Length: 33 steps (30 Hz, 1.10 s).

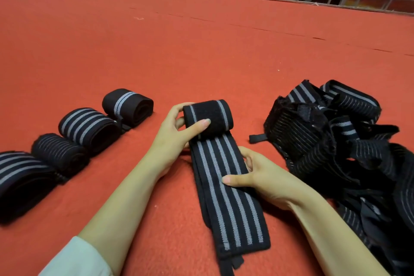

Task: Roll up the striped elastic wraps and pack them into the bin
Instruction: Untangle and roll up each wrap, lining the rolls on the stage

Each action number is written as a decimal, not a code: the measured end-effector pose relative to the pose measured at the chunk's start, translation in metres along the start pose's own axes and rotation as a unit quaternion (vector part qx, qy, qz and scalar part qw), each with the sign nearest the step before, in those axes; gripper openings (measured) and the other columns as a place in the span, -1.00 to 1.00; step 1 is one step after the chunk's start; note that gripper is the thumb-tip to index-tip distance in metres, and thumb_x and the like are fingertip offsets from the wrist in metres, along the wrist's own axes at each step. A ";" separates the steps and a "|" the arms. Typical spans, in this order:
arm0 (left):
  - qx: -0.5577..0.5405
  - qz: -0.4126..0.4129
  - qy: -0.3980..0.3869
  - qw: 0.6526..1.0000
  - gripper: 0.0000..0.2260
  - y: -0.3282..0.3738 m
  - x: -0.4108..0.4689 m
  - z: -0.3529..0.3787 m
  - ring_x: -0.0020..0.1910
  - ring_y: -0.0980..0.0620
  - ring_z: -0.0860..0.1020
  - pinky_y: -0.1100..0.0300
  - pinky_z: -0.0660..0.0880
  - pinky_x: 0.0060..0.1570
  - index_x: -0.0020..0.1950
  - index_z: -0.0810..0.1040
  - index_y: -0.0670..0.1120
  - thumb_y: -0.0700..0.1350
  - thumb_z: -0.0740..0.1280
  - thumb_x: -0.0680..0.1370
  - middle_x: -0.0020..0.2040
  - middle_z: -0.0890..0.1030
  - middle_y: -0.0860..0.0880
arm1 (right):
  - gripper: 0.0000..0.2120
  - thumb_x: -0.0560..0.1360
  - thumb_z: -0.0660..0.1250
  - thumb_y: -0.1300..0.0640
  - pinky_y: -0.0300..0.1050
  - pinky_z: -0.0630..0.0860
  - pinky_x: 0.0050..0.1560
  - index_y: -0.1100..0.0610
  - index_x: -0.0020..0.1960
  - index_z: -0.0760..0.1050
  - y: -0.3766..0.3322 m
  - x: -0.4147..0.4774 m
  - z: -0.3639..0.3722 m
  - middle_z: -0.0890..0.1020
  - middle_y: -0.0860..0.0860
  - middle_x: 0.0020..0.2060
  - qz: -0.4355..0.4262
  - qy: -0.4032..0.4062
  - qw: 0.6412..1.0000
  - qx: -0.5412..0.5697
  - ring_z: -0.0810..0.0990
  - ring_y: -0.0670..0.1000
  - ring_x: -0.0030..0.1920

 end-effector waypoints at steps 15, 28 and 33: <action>0.085 0.126 -0.139 0.979 -0.50 0.006 -0.012 0.033 0.10 0.10 0.54 0.18 0.43 0.16 0.06 0.49 0.18 -0.35 0.47 0.33 0.06 0.59 0.10 | -0.10 0.26 0.38 -0.42 0.18 0.45 0.29 0.18 0.37 0.40 -0.013 0.005 -0.006 0.59 0.19 0.21 -0.099 0.128 0.979 0.127 0.56 0.19 0.24; 0.065 -0.075 -0.154 0.983 -0.64 0.002 -0.016 0.031 0.02 0.02 0.64 -0.04 0.55 0.00 0.16 0.56 0.06 0.14 0.38 0.40 0.12 0.62 -0.05 | -0.48 0.45 0.38 0.30 -0.18 0.61 -0.14 -0.12 0.30 0.43 -0.010 0.002 -0.013 0.69 -0.03 -0.09 -0.099 0.123 0.982 0.108 0.68 -0.02 -0.10; 0.077 0.002 -0.129 0.989 -0.65 0.005 -0.014 0.028 0.05 -0.06 0.63 0.03 0.58 0.00 0.13 0.54 0.11 -0.06 0.52 0.40 0.11 0.62 -0.06 | -0.46 0.45 0.37 0.02 0.06 0.56 0.16 0.07 0.40 0.36 -0.012 0.002 -0.007 0.65 0.12 0.13 -0.096 0.102 0.979 0.149 0.63 0.13 0.14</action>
Point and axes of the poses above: each hand's wrist, its own x-axis towards the middle knuckle, its own z-axis out of the palm, y = z × x, the point moved 3 cm from there along x, towards the middle knuckle
